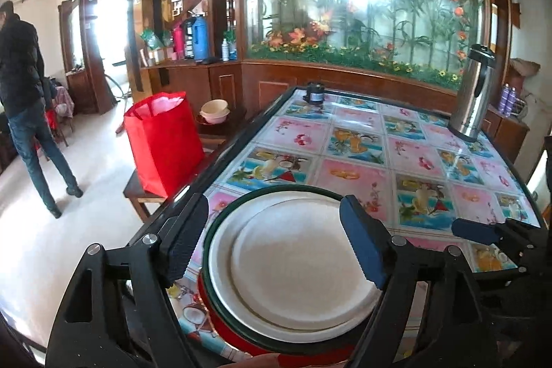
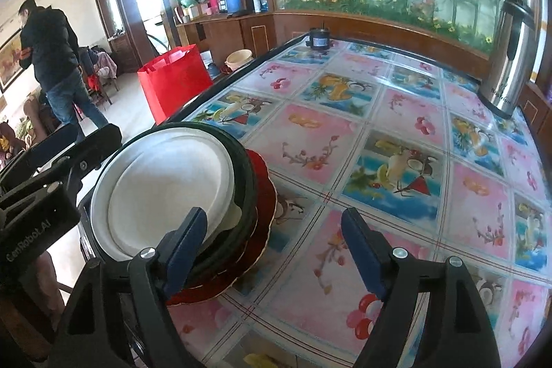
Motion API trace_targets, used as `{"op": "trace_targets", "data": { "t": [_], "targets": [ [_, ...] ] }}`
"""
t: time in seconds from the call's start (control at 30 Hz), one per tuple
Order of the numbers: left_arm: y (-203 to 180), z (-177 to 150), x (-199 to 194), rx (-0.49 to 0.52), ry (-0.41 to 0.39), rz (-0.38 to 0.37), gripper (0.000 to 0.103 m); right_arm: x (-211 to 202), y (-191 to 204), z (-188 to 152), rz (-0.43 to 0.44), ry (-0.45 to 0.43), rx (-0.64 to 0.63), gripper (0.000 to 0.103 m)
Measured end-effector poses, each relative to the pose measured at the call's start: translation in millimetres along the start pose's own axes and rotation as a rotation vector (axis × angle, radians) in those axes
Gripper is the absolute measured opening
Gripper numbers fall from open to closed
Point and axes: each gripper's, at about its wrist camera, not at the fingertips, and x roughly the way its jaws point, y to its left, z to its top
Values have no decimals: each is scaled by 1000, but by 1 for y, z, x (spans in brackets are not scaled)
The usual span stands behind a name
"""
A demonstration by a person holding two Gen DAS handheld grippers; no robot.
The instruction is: Organize plates and bowls
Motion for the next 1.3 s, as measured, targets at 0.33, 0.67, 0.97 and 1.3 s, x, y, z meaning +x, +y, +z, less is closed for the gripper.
{"op": "trace_targets", "data": {
  "t": [0.33,0.67,0.97,1.3],
  "targets": [
    [-4,-3,-1,13,-2,14,80,-3,-3,-2,0,1,7,80],
    [-6,-8,2,23,17,11,80,3,3,-4,-8,20,-15,80],
    [2,-10,4,-8,40,1,80,7,10,-5,-4,34,-34,80],
    [6,-12,5,-15,54,-16,80,9,13,-6,-5,43,-45,80]
  ]
}}
